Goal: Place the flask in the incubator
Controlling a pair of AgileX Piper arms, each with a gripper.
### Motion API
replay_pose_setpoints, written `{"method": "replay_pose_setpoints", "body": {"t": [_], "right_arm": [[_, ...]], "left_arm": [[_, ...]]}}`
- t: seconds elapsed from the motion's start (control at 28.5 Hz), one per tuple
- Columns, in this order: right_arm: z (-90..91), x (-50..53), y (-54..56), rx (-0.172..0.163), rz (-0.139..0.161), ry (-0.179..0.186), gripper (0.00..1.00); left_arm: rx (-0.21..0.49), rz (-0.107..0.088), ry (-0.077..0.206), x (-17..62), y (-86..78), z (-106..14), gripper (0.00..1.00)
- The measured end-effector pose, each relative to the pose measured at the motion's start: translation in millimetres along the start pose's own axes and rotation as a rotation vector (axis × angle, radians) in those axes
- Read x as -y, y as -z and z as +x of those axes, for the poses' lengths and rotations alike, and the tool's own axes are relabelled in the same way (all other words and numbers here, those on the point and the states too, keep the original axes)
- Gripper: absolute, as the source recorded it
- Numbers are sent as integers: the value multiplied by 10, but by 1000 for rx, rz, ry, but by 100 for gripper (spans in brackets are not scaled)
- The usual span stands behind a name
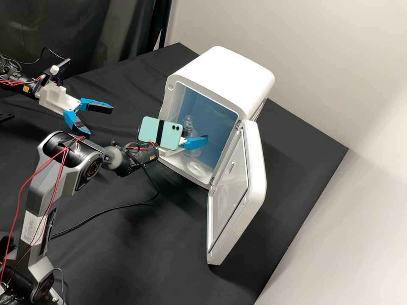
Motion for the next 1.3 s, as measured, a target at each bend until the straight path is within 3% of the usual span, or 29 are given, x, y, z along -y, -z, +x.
{"method": "replay_pose_setpoints", "body": {"t": [0.21, 0.39, 0.67, 0.84, 0.98, 1.3], "right_arm": [[2, 2, -6, 2, 0, 5, 0], [7, 17, -29, 12, 1, 30, 0], [25, 128, -48, 4, -37, 87, 0], [38, 116, -17, -18, -70, 85, 0], [54, 98, -1, -27, -79, 79, 0], [137, 56, -34, -25, -115, 61, 0]], "left_arm": [[0, 0, 0, 0, 0, 0, 100], [0, 0, 0, 0, 0, 0, 100], [0, 0, 0, 0, 0, 0, 100], [0, 0, 0, 0, 0, 0, 100], [0, 0, 0, 0, 0, 0, 100], [-2, 0, -1, -1, 4, -1, 100]]}}
